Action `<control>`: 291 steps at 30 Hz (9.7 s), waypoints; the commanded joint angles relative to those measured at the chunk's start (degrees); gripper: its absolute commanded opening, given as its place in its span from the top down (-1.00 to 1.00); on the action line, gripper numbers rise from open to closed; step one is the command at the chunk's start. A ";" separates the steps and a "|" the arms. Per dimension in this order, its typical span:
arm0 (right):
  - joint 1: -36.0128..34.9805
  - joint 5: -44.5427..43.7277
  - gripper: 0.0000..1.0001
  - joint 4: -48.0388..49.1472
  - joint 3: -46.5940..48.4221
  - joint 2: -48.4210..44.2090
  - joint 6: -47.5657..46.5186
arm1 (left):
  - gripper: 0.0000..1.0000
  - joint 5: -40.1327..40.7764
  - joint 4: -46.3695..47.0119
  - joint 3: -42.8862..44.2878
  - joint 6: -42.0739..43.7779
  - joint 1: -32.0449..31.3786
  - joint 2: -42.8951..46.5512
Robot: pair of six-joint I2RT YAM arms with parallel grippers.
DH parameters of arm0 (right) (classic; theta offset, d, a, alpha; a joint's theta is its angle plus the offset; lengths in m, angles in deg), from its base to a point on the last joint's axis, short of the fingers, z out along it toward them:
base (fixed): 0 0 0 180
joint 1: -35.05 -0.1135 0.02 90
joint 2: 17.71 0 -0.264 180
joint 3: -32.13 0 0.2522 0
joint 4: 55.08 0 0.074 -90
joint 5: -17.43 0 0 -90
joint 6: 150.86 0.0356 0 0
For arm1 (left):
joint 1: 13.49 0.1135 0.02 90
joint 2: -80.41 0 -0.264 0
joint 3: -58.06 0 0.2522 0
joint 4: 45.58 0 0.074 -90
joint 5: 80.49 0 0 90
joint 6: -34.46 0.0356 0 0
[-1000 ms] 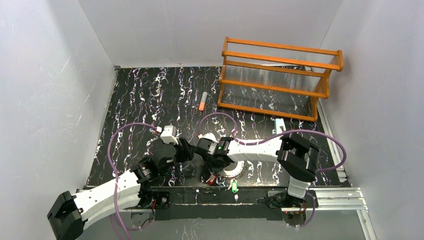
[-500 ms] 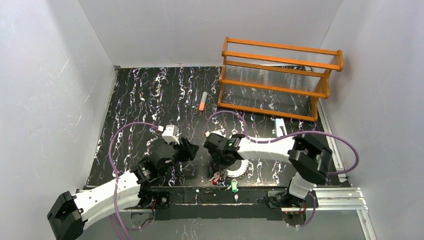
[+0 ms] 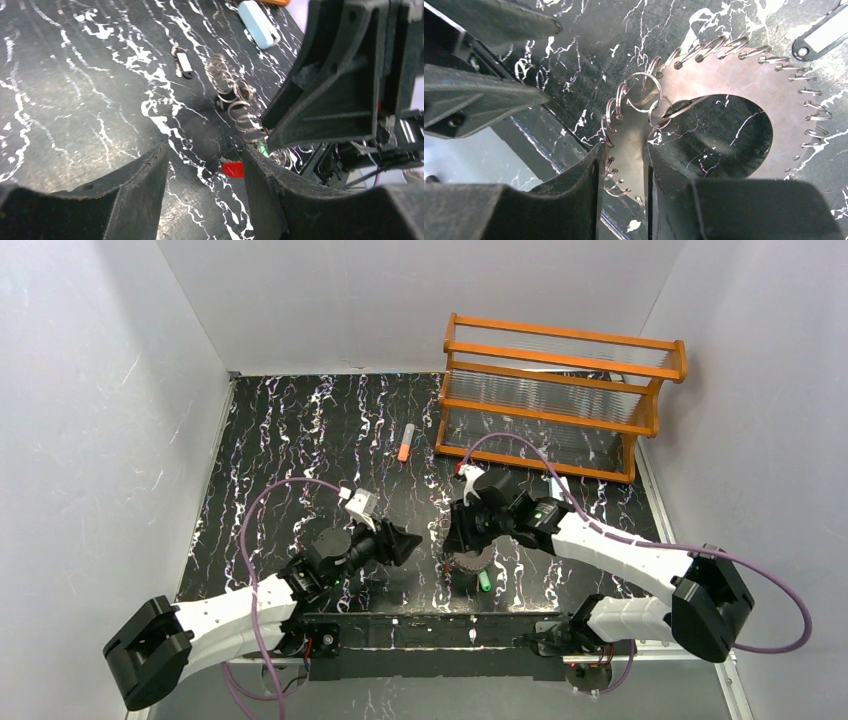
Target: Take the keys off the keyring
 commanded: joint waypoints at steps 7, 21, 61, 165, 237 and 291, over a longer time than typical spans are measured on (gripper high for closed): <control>9.52 17.23 0.97 10.72 -3.56 -6.43 -1.48 | -0.08 -16.82 19.74 -0.98 15.87 0.12 -7.40; 14.78 26.25 0.97 14.89 -3.72 -8.62 1.36 | -0.08 -30.97 37.04 -2.45 31.19 -1.06 -18.69; 16.39 29.85 0.88 19.62 -7.18 -9.92 2.25 | 1.00 -28.58 50.40 0.95 30.75 -3.03 -29.44; 10.65 24.41 0.50 45.75 -27.20 -22.79 -31.68 | 1.00 -16.42 1.76 14.17 25.38 -2.97 -16.89; 5.45 28.68 0.49 59.63 -22.36 -7.38 -42.41 | 1.00 -27.34 -36.80 38.64 32.20 -3.12 -21.02; 7.68 24.02 0.97 100.49 -36.86 -12.89 -21.07 | 0.44 -30.41 -5.57 14.53 -11.26 6.59 -15.07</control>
